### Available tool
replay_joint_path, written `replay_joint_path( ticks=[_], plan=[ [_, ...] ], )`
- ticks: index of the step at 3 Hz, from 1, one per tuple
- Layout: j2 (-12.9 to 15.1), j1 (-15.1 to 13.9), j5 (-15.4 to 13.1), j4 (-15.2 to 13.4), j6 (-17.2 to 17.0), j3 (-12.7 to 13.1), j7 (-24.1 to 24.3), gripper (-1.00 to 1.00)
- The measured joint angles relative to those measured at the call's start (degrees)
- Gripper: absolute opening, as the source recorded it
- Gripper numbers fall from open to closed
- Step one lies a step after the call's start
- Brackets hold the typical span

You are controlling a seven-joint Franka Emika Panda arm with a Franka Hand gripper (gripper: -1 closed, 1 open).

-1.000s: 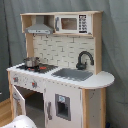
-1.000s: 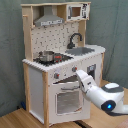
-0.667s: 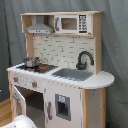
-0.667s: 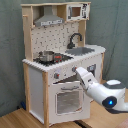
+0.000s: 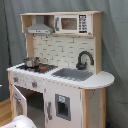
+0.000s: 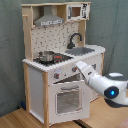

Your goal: Play with the kitchen

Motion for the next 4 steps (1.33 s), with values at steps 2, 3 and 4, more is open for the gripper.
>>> replay_joint_path(
  ticks=[2,3,4],
  plan=[
    [2.5,0.9,3.3,-2.0,-0.8,-3.9,-13.8,1.0],
    [3.7,1.7,5.1,-3.5,-1.6,-5.8,-19.9,1.0],
    [4.8,2.8,7.0,-4.9,-2.8,-7.6,-25.3,1.0]
  ],
)
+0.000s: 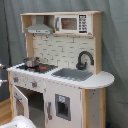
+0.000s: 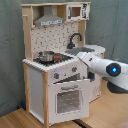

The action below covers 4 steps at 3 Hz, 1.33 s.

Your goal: Play with the kitchen

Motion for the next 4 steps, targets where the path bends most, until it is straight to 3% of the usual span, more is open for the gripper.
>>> replay_joint_path(
  ticks=[1,4],
  plan=[
    [1.1,1.3,2.0,-1.0,-1.5,-1.3,-4.5,1.0],
    [3.9,6.6,7.3,-4.1,-11.2,-5.9,-18.6,1.0]
  ],
)
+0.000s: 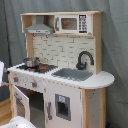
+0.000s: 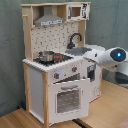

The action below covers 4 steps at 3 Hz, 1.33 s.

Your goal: Play with the kitchen

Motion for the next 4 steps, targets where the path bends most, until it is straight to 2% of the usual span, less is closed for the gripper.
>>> replay_joint_path(
  ticks=[1,2,4],
  plan=[
    [0.5,1.5,1.8,-1.6,-2.5,-1.8,-5.0,1.0],
    [1.1,2.5,3.7,-3.5,-3.6,-3.3,-10.0,1.0],
    [3.6,2.0,9.0,-7.5,-3.6,-4.8,-21.9,1.0]
  ],
)
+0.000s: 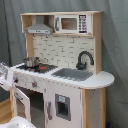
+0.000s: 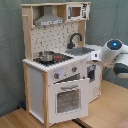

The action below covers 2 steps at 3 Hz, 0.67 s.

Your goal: Play with the kitchen

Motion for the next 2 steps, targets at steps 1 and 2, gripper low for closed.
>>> replay_joint_path(
  ticks=[1,2],
  plan=[
    [1.8,-1.3,2.3,-0.4,0.2,0.0,-5.3,1.0],
    [3.6,-2.9,4.2,-0.4,0.8,-0.1,-10.5,1.0]
  ],
)
